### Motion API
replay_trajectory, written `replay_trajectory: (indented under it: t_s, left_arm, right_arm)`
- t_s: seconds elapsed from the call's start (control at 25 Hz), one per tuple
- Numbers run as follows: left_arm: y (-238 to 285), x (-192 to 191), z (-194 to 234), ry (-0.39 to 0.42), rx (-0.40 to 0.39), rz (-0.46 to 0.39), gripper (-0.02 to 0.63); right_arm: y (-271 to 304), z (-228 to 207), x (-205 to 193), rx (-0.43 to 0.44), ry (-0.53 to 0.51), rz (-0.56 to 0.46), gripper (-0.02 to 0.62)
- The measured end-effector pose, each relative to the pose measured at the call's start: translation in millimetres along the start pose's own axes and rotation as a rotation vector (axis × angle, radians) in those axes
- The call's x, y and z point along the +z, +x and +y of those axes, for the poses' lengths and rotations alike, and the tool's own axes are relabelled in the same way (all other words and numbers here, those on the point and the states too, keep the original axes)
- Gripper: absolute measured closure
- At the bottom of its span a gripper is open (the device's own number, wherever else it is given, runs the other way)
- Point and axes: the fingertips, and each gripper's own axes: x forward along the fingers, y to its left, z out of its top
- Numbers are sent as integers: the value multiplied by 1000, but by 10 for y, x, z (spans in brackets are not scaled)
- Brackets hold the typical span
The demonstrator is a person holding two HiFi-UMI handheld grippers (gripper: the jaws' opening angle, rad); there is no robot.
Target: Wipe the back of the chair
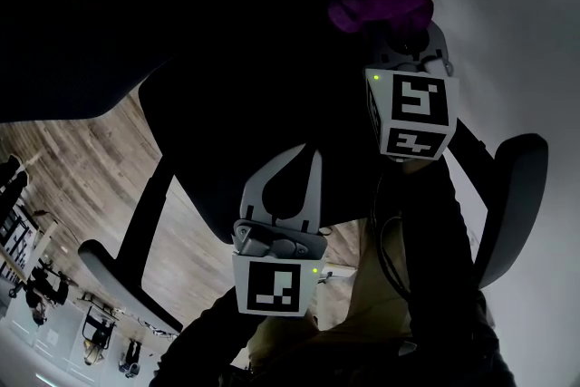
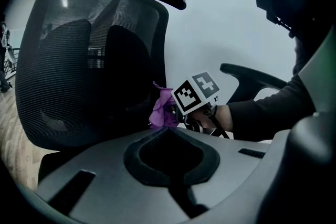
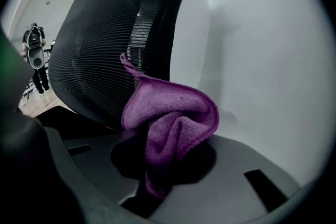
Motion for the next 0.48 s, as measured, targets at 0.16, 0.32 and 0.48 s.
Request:
replay_trajectory:
  t_s: [0.16, 0.32, 0.48]
  left_arm:
    - [11, -50, 21, 3, -3, 4, 606]
    - [-29, -109, 90, -29, 20, 7, 606]
    - [-73, -126, 183, -40, 36, 5, 606]
  right_arm:
    - [58, 26, -45, 2, -2, 5, 532]
    - [177, 158, -92, 27, -3, 31, 532]
    - [154, 215, -26, 22, -11, 36, 532]
